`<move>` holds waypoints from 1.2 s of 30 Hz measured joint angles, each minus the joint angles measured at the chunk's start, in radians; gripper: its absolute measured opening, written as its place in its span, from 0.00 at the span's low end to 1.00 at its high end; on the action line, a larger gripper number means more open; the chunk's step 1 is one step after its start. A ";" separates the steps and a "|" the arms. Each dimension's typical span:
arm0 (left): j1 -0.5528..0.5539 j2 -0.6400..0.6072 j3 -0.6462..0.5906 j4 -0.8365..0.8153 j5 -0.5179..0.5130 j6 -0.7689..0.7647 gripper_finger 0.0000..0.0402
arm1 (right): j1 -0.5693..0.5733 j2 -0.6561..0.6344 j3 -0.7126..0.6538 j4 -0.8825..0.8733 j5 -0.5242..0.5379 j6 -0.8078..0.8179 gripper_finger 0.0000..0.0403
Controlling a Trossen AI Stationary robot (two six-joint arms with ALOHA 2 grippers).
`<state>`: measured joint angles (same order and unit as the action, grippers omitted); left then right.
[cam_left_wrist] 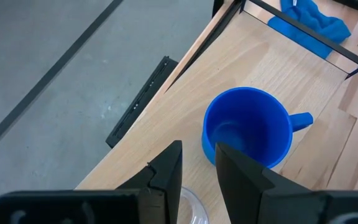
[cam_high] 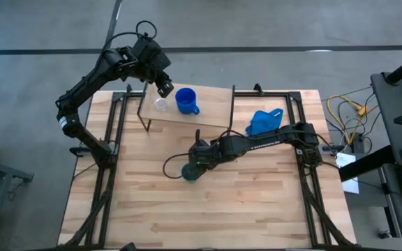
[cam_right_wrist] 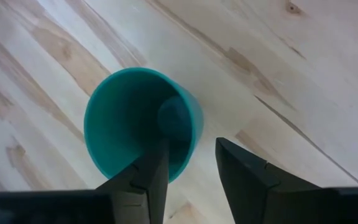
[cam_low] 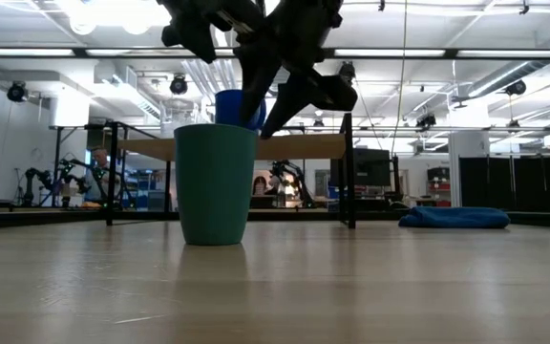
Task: Stack small to large cups/mugs on shelf
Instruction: Put the green cup on the shelf
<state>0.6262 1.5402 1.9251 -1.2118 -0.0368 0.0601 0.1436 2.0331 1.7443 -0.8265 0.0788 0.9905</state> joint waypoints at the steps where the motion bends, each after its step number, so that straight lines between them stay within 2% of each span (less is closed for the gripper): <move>1: 0.000 0.000 0.000 0.000 0.000 0.000 0.21 | 0.000 0.000 -0.002 0.001 0.000 0.000 0.31; 10: 0.000 0.000 0.000 0.000 0.000 0.000 0.21 | 0.000 0.000 -0.078 0.103 0.000 0.003 0.31; 18: -0.001 0.000 0.000 0.000 0.000 0.000 0.21 | 0.000 0.000 -0.116 0.114 0.000 0.001 0.28; 24: -0.001 0.000 0.000 0.000 0.000 0.000 0.21 | 0.000 -0.001 -0.146 0.136 0.000 0.002 0.20; 31: -0.001 0.000 0.000 0.000 0.000 0.000 0.21 | 0.000 -0.001 -0.126 0.157 0.001 -0.052 0.04; 36: -0.001 0.000 0.000 0.000 0.000 0.000 0.21 | 0.000 -0.001 -0.081 0.138 0.001 -0.115 0.03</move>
<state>0.6254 1.5402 1.9247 -1.2121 -0.0368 0.0600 0.1438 2.0319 1.6634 -0.6888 0.0798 0.8753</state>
